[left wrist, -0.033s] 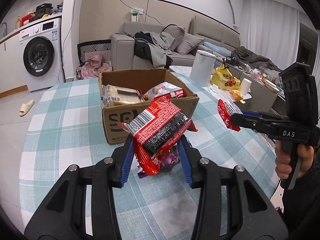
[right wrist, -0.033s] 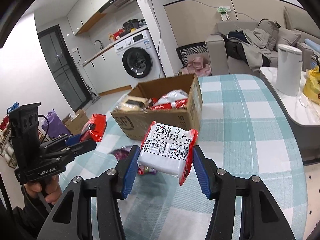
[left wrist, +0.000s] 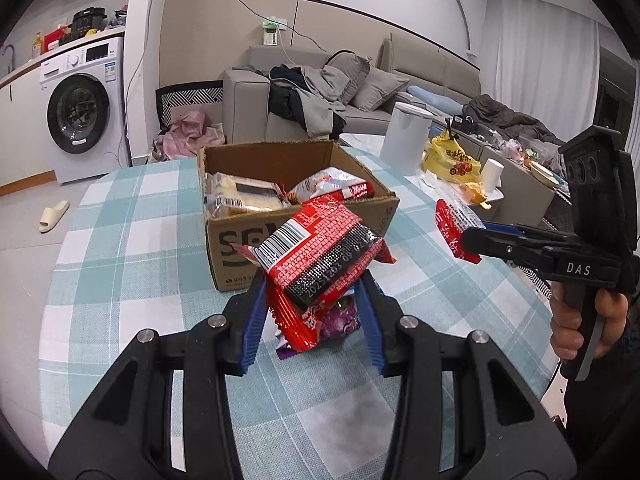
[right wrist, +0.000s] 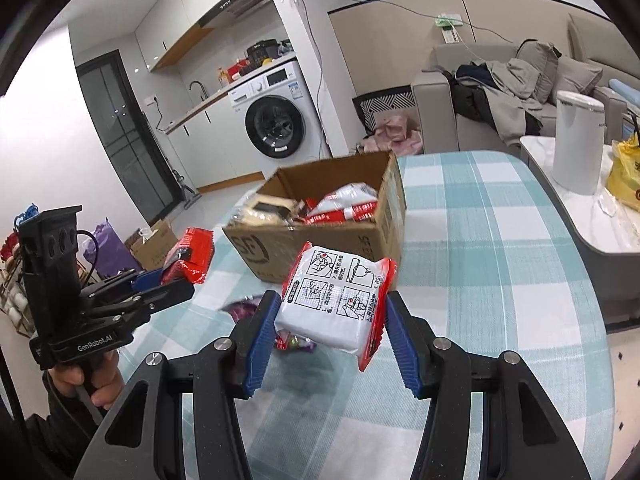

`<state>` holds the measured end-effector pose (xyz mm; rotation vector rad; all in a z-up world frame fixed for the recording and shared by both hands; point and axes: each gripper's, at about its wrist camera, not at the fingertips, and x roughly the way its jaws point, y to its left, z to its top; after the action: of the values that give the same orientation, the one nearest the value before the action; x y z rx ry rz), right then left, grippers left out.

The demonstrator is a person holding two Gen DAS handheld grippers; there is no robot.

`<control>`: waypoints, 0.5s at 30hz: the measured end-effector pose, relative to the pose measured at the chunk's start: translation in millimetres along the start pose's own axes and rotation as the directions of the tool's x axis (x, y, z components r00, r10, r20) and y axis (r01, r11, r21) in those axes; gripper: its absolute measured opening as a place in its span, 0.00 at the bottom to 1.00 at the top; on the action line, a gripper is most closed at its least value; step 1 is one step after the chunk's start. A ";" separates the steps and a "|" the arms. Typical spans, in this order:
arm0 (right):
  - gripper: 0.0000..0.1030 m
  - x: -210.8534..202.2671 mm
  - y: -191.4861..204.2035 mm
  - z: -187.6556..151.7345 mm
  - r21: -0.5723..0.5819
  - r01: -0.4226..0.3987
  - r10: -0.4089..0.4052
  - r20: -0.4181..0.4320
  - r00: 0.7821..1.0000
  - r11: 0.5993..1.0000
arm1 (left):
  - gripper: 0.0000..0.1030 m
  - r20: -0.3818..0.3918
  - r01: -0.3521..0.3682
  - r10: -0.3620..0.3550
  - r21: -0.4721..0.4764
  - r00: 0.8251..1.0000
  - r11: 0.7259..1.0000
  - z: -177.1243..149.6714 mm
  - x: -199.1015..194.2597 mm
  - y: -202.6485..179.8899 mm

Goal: Organize snacks

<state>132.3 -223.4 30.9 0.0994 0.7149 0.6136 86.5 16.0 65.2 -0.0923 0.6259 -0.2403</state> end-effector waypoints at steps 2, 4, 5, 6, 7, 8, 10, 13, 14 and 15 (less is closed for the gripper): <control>0.52 -0.5 2.7 5.1 -0.002 -0.006 0.006 0.012 1.000 1.000 | 0.38 0.010 -0.006 0.006 0.004 1.000 1.000 5.2 -1.0 1.0; 0.52 -0.3 5.8 9.5 -0.008 -0.002 0.002 0.021 1.000 1.000 | 0.38 0.015 -0.010 0.010 0.005 1.000 1.000 9.9 -0.8 1.1; 0.52 -0.1 7.0 11.5 -0.009 -0.002 0.002 0.024 1.000 1.000 | 0.38 0.019 -0.013 0.013 0.004 1.000 1.000 12.0 -1.5 1.9; 0.52 0.1 7.9 13.5 -0.009 -0.002 0.002 0.029 1.000 1.000 | 0.38 0.024 -0.016 0.016 0.004 1.000 1.000 14.5 -2.3 2.6; 0.52 0.7 8.6 15.1 -0.010 -0.002 0.002 0.031 1.000 1.000 | 0.38 0.027 -0.019 0.019 0.004 0.999 1.000 16.9 -2.6 2.7; 0.52 1.4 9.4 16.9 -0.009 -0.002 0.003 0.031 1.000 1.000 | 0.38 0.032 -0.021 0.021 0.003 0.999 1.000 18.9 -3.7 3.8; 0.52 2.5 10.7 20.1 -0.008 -0.001 0.001 0.036 0.999 1.000 | 0.38 0.037 -0.024 0.024 0.000 0.999 1.000 23.7 -3.9 5.3; 0.52 4.3 11.8 25.6 -0.007 -0.001 0.001 0.044 0.999 1.000 | 0.38 0.044 -0.030 0.030 0.000 0.999 1.000 29.1 -4.4 7.5; 0.52 4.9 12.0 27.2 -0.008 -0.002 0.002 0.046 0.999 1.000 | 0.38 0.047 -0.033 0.033 0.001 0.998 0.999 31.1 -4.3 7.4; 0.52 5.2 12.2 29.3 -0.006 -0.004 0.004 0.048 0.999 1.000 | 0.38 0.049 -0.034 0.034 0.001 0.998 0.999 33.3 -4.0 7.7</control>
<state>148.1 -207.0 53.6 0.1098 0.6668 0.6155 104.5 24.9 93.1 -0.0857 0.5780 -0.2046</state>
